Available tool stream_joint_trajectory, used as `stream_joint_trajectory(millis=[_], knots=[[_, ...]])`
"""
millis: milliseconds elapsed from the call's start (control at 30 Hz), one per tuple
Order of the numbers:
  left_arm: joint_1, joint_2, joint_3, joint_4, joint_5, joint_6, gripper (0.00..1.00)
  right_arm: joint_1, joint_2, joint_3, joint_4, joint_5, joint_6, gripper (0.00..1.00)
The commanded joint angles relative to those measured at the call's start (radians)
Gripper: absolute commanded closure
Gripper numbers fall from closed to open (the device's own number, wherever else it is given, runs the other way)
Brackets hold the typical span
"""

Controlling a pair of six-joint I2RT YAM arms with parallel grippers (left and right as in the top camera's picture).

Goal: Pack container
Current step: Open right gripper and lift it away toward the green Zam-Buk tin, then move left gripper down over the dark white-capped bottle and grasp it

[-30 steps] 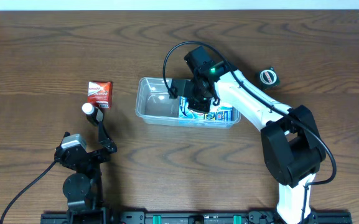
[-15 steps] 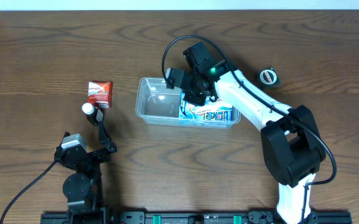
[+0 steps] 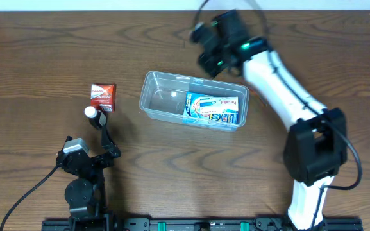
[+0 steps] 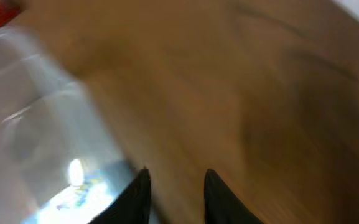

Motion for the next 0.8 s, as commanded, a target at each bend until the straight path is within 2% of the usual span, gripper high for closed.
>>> stream_joint_trajectory(millis=[0,67,133,200,267,767], knots=[[-0.004,-0.004,-0.020,-0.037,-0.012,0.017,0.02,-0.084,0.003,0.015,-0.011,-0.024,0.097,0.57],[-0.004,-0.004,-0.020,-0.037,-0.012,0.017,0.02,-0.127,0.003,0.015,-0.027,-0.023,0.097,0.45],[-0.004,-0.004,-0.020,-0.037,-0.012,0.017,0.02,-0.169,0.003,0.015,-0.048,-0.024,0.101,0.19],[-0.004,-0.004,-0.020,-0.037,-0.012,0.017,0.02,-0.200,0.003,0.015,-0.071,-0.023,0.109,0.14],[-0.004,-0.004,-0.020,-0.037,-0.012,0.017,0.02,-0.233,0.003,0.015,-0.103,-0.019,0.108,0.01],[-0.004,-0.004,-0.020,-0.037,-0.012,0.017,0.02,-0.308,0.003,0.014,-0.145,-0.016,0.108,0.01]])
